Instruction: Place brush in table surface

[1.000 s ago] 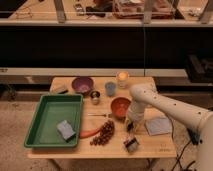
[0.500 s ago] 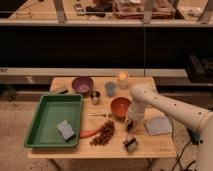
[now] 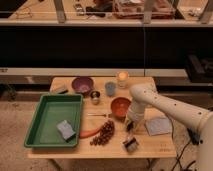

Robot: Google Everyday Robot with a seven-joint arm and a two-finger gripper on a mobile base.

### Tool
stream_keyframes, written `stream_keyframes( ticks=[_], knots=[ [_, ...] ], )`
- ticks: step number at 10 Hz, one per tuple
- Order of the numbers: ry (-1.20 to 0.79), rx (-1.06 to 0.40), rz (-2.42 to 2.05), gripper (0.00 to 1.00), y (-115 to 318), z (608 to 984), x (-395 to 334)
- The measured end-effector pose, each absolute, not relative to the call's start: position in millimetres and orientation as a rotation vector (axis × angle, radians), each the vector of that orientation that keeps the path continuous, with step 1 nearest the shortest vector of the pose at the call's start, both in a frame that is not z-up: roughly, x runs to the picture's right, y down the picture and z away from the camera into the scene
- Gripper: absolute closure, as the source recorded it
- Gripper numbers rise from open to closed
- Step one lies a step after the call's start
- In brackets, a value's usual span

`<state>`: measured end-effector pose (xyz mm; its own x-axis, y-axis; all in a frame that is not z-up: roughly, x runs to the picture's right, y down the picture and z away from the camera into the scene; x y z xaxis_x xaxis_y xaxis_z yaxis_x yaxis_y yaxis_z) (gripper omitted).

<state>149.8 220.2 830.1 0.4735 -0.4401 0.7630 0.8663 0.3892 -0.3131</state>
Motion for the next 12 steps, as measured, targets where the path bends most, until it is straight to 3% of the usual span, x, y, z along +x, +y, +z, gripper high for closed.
stream_keyframes(
  ticks=[2,5,6,8,12],
  knots=[
    [-0.640,-0.778,-0.906,0.71,220.2,830.1,149.7],
    [-0.640,-0.778,-0.907,0.96,220.0,830.3,149.1],
    [-0.640,-0.778,-0.907,1.00,220.0,830.3,148.9],
    [-0.641,-0.778,-0.909,0.91,219.8,830.5,148.0],
    [-0.641,-0.778,-0.910,0.48,219.7,830.5,147.7]
  ],
)
